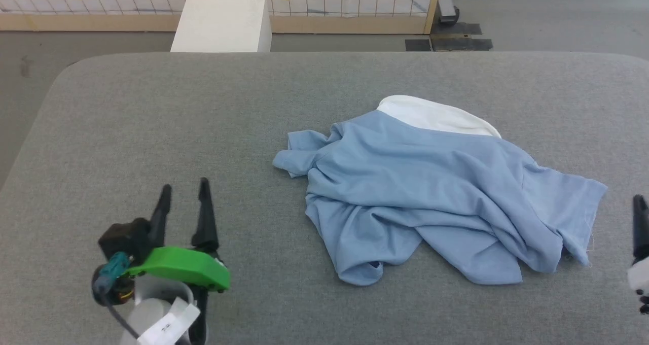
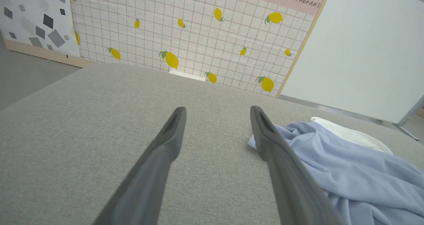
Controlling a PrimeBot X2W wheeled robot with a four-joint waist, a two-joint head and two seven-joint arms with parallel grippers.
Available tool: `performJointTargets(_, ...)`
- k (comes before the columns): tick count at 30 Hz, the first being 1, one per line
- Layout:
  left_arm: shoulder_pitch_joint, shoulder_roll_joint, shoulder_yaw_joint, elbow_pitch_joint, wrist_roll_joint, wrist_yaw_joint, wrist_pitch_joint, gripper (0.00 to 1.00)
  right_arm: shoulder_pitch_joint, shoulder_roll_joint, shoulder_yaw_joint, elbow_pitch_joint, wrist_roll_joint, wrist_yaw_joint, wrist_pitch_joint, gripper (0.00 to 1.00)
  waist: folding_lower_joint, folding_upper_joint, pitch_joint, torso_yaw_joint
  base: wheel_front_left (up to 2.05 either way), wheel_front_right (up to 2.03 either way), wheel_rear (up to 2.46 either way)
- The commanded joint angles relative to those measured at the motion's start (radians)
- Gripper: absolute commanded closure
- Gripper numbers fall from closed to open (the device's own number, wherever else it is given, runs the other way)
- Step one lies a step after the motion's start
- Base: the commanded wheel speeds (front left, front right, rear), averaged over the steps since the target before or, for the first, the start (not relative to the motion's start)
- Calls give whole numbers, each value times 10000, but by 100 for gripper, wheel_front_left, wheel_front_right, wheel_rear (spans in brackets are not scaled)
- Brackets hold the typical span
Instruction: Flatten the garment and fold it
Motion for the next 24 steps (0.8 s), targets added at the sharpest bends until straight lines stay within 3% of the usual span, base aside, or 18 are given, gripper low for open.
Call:
performJointTargets(1,-159,-26,-129,118,-250,104,216,0,16,74,-60,-140,-153,-13,-50,0,0,-1,36,-14,0,0,0)
performJointTargets(9,-2249,-27,-1019,1227,-1239,725,2705,0,-884,-127,1108,-92,-760,-13,304,0,0,-1,566,-423,0,0,0)
performJointTargets(20,-6186,262,-2320,4706,-388,1620,7337,0,-2141,-491,2496,337,-654,-13,263,0,0,-1,1839,-1057,0,0,0)
performJointTargets(24,-7007,468,-2670,5525,-7,1742,8118,0,-2262,-568,2685,559,-547,-13,176,0,0,-1,2151,-1206,0,0,0)
